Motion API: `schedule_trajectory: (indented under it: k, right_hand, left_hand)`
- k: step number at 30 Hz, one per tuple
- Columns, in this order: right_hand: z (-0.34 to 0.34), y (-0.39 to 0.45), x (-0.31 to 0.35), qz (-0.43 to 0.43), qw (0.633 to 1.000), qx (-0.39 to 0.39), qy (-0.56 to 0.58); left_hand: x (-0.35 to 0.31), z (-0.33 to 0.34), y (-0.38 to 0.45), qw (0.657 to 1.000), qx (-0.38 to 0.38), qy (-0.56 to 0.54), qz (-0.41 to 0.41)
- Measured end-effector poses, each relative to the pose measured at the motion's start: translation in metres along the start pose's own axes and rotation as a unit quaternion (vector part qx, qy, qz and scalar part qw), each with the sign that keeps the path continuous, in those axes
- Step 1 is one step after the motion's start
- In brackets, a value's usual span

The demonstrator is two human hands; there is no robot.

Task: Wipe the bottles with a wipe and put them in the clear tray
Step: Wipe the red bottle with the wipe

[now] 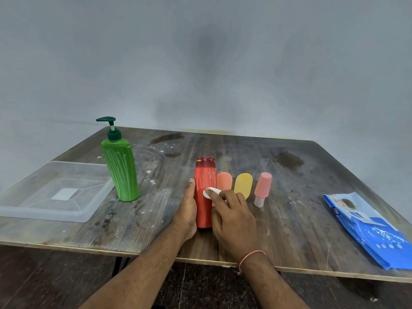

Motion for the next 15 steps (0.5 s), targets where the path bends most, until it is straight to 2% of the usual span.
schedule_trajectory:
  k: [7,11,15]
  right_hand:
    - [-0.0023,-0.0007,-0.0061,0.022,1.0,-0.008,0.007]
    - [0.0014,-0.0003,-0.0005,-0.004,1.0,0.012,0.003]
    - [-0.0032,-0.0009,-0.0055,0.021,1.0,-0.007,0.01]
  left_hand:
    - [-0.0005,0.0001,-0.0015,1.0,-0.001,0.0,-0.002]
    - [0.0009,-0.0012,-0.0019,1.0,-0.002,0.0,-0.005]
    - [-0.0005,-0.0006,-0.0022,1.0,-0.002,0.002,-0.007]
Point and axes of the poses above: each hand's wrist, its own y-axis towards the middle knuckle, its own z-axis out of the palm, x = y × z, the point moved 10 cm from there along y, towards the middle knuckle, and after that the axes turned 11 degrees about x, right-handed, at the moved point
